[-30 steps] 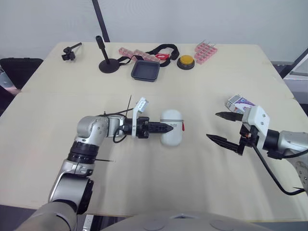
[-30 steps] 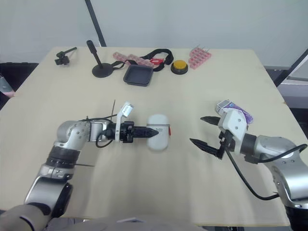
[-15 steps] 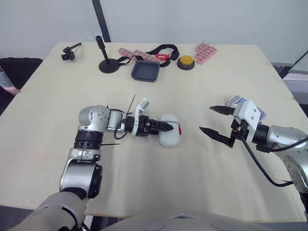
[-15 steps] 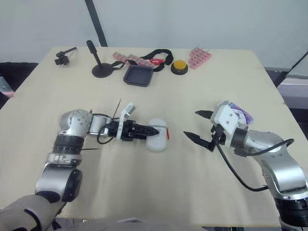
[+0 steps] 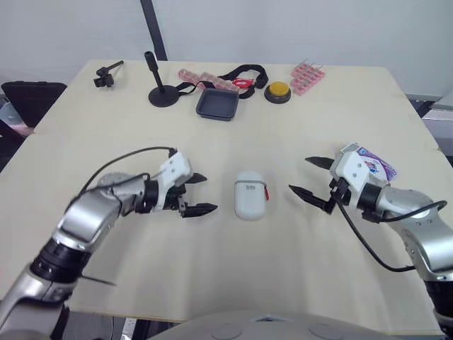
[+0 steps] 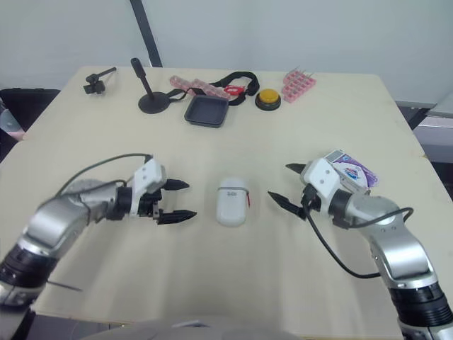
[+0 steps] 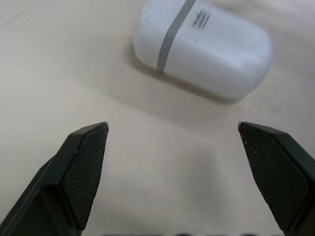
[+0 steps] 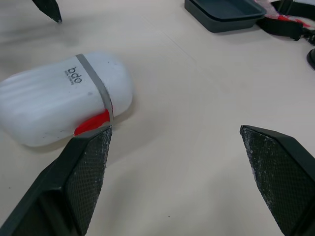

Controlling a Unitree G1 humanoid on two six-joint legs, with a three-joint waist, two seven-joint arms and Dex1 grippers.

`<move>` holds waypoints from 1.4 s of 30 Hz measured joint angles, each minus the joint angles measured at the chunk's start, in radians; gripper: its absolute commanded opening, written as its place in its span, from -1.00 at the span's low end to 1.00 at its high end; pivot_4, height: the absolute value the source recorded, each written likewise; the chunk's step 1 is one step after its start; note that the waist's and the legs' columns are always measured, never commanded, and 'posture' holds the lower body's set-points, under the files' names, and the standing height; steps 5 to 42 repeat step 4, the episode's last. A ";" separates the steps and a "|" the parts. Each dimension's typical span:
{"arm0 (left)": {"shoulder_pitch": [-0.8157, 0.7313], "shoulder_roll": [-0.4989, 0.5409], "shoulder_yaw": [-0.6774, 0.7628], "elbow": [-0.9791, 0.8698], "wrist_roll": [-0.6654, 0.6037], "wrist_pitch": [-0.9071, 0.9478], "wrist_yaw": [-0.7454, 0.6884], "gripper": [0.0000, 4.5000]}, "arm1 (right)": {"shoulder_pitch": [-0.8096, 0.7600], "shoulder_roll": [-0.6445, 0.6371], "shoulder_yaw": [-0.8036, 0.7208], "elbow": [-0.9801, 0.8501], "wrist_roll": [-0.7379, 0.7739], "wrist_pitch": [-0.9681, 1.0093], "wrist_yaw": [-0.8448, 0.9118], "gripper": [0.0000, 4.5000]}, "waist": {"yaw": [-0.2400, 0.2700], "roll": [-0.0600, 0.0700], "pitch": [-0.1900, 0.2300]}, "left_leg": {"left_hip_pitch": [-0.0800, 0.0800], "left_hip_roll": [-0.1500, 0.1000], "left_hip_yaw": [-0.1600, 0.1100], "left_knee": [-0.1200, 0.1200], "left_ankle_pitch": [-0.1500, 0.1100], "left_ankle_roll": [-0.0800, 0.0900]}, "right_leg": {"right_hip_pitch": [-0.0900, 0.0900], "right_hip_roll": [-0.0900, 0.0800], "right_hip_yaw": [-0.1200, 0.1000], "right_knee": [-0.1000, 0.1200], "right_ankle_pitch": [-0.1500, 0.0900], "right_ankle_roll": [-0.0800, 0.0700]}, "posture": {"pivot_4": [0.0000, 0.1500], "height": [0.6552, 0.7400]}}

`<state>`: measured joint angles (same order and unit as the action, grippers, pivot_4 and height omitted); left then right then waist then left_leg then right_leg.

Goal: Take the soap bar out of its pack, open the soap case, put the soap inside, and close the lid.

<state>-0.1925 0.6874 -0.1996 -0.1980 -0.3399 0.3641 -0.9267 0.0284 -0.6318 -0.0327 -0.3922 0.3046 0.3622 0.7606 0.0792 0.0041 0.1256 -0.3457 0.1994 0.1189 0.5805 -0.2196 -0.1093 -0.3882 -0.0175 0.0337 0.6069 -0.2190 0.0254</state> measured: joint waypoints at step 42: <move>0.073 -0.051 0.038 0.025 0.016 -0.126 0.005 0.99 | 0.057 0.019 0.027 0.015 -0.033 -0.032 -0.020 1.00 | -0.013 0.000 0.000 | 0.003 0.000 0.001 0.000 0.000 -0.001 | 0.000 0.000 0.001 0.003 0.000 0.000 | 1.00 1.00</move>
